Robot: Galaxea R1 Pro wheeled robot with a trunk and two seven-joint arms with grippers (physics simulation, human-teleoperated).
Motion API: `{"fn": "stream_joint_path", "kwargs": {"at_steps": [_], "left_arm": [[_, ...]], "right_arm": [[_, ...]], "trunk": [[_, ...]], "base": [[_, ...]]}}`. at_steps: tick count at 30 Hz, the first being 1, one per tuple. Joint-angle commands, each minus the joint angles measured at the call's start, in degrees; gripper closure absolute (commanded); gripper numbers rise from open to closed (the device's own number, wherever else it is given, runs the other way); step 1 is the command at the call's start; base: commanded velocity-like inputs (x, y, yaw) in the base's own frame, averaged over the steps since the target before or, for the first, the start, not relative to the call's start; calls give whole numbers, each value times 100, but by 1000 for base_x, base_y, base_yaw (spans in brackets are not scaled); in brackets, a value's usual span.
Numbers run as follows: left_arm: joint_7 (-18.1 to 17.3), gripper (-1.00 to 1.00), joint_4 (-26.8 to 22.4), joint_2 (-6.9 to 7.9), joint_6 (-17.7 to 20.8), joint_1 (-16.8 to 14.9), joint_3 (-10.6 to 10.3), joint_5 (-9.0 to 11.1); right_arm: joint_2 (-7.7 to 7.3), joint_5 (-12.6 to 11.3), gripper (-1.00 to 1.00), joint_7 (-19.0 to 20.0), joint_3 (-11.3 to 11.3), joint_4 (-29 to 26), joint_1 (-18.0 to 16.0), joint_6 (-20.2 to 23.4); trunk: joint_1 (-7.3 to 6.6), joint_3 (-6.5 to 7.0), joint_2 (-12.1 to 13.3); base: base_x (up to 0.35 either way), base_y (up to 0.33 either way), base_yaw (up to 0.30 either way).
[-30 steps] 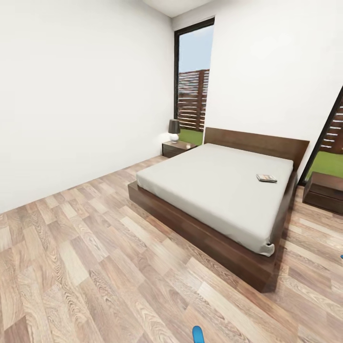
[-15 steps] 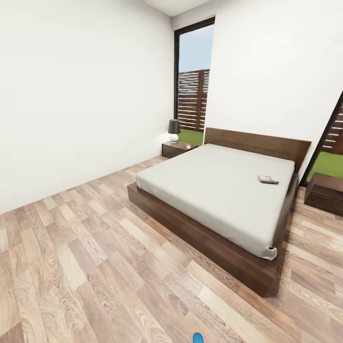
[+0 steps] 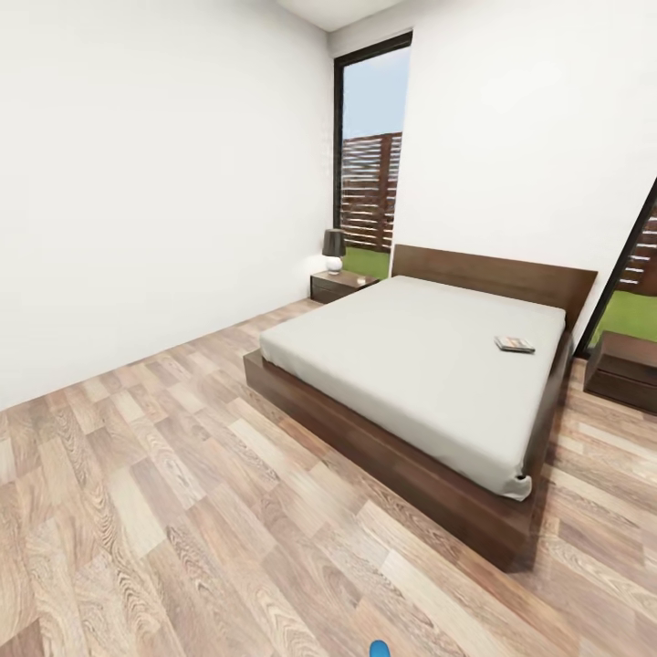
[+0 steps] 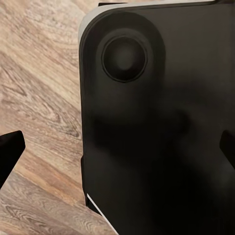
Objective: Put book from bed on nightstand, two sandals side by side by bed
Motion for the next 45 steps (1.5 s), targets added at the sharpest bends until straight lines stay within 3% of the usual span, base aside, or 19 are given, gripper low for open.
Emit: {"fn": "stream_joint_path", "kwargs": {"at_steps": [1,17,32,45], "left_arm": [[-1,-100,6,0,-20,-4,2,2],[1,-100,5,-7,-20,-4,-2,1],[1,-100,7,-4,-18,-4,-1,1],[-1,-100,4,-7,-20,-4,-1,1]], "right_arm": [[0,25,-100,14,-3,-6,-1,5],[-1,24,-100,18,7,-5,-1,7],[-5,24,-100,19,0,-5,-1,5],[-5,28,-100,20,1,-5,-1,5]], "trunk": [[0,-5,-3],[0,-22,-3],[0,-24,-3],[0,-35,-3]], "base": [[4,0,46],[1,0,159],[0,-8,24],[0,-161,31]]}}
